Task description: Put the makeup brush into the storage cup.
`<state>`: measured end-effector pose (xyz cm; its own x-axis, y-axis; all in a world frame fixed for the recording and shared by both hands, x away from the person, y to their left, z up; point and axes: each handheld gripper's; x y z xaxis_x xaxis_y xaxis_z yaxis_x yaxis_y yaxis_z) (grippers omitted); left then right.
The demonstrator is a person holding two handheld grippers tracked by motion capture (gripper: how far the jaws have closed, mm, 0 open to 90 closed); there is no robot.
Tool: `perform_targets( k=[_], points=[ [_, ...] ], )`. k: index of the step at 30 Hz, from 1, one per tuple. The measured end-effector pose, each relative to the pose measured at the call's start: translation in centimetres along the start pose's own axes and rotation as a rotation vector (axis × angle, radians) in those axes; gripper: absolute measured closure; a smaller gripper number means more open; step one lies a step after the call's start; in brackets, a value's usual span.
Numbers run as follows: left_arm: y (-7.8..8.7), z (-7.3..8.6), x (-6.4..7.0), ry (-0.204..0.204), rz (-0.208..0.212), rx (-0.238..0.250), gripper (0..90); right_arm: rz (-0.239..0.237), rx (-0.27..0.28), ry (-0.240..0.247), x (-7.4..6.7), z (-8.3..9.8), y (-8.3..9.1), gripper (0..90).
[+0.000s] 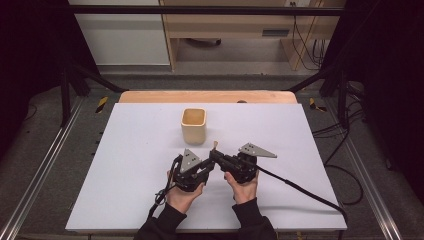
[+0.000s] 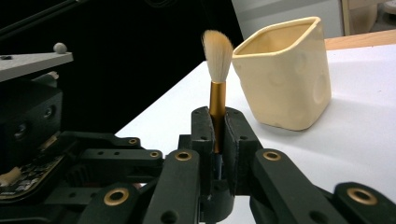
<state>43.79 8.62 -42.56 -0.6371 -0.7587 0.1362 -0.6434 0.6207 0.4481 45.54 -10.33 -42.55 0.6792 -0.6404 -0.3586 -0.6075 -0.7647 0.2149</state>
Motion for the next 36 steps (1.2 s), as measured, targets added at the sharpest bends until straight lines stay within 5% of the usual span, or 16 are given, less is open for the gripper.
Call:
perform_targets(
  k=[15, 26, 36],
  points=[
    [0.0, -0.1, 0.1, 0.006, 0.001, 0.008, 82.3, 0.001, 0.002, 0.005, -0.1, -0.1, 0.1, 83.0],
    [1.1, 0.0, -2.1, 0.049, -0.059, 0.023, 82.4, 0.053, 0.005, 0.078, 0.2, -0.7, 0.6, 38.3],
    [2.7, -0.6, -4.1, 0.083, -0.085, 0.061, 82.4, 0.116, -0.015, 0.176, 0.7, -2.2, 2.2, 16.8]
  ],
)
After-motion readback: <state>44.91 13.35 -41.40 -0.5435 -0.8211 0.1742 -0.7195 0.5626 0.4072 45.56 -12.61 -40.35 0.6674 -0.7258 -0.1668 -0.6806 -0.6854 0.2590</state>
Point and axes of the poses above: each handheld gripper's, and its own axes: y roughly backward along the jaws, z roughly out of its underside, x roughly to its right, and after that the axes turned 4 degrees about y, right-handed
